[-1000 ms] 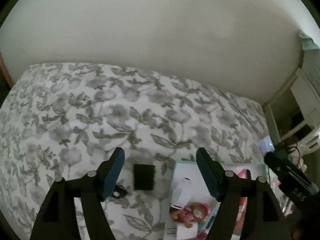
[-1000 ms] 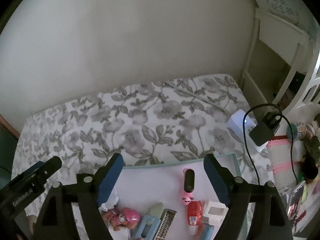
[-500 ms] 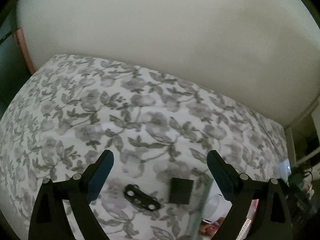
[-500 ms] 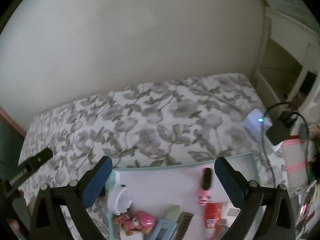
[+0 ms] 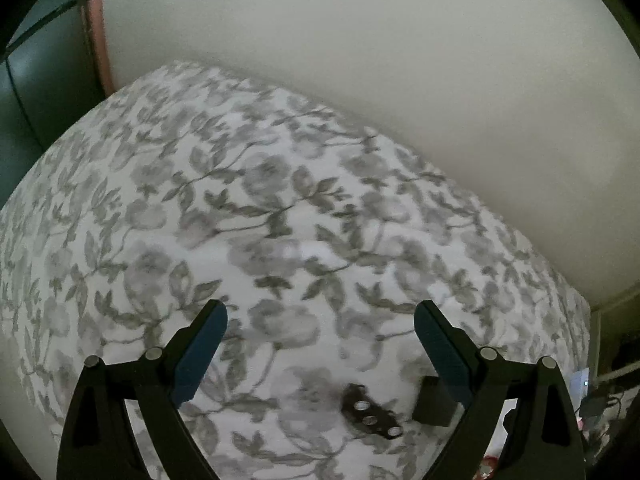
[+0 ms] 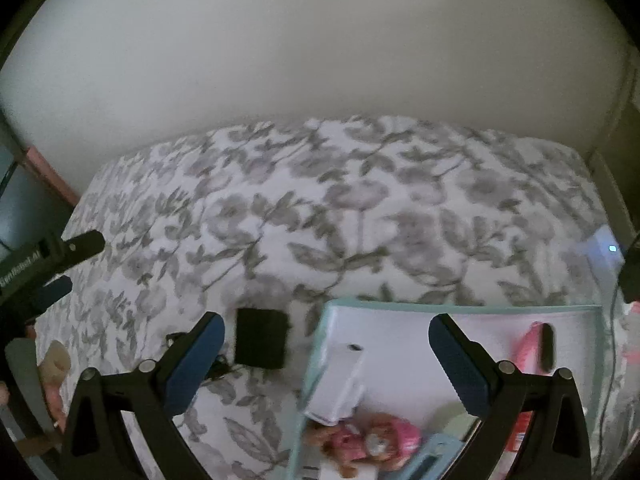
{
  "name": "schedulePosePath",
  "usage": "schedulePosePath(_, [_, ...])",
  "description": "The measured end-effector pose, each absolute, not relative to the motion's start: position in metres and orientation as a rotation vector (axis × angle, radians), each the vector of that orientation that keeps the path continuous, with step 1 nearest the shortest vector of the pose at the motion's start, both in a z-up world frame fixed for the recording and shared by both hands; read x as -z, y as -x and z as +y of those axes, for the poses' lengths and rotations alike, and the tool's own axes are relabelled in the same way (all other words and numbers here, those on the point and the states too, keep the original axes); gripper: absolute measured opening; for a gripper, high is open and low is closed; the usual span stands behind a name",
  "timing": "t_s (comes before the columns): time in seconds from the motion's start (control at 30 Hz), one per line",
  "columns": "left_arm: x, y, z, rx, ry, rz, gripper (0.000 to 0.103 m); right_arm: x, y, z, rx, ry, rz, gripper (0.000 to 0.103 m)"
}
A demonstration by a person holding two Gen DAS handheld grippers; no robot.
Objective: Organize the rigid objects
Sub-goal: 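Move the left gripper to the black toy car while the right gripper moves to the charger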
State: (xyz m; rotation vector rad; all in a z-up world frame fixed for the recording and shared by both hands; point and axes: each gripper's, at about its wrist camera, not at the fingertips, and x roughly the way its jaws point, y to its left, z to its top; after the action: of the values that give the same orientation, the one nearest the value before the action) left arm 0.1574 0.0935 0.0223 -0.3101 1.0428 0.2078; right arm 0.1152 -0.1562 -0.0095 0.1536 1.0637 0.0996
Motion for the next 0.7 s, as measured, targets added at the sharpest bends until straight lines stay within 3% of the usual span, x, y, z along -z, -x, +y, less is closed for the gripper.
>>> schedulePosePath(0.33, [0.020, -0.161, 0.082, -0.186, 0.206, 1.220, 0.095, 0.041, -0.117, -0.119, -0.158, -0.100, 1.148, 0.103])
schedulePosePath(0.7, [0.033, -0.150, 0.060, -0.110, 0.132, 1.288, 0.095, 0.050, -0.115, -0.123, -0.137, -0.087, 1.193, 0.103])
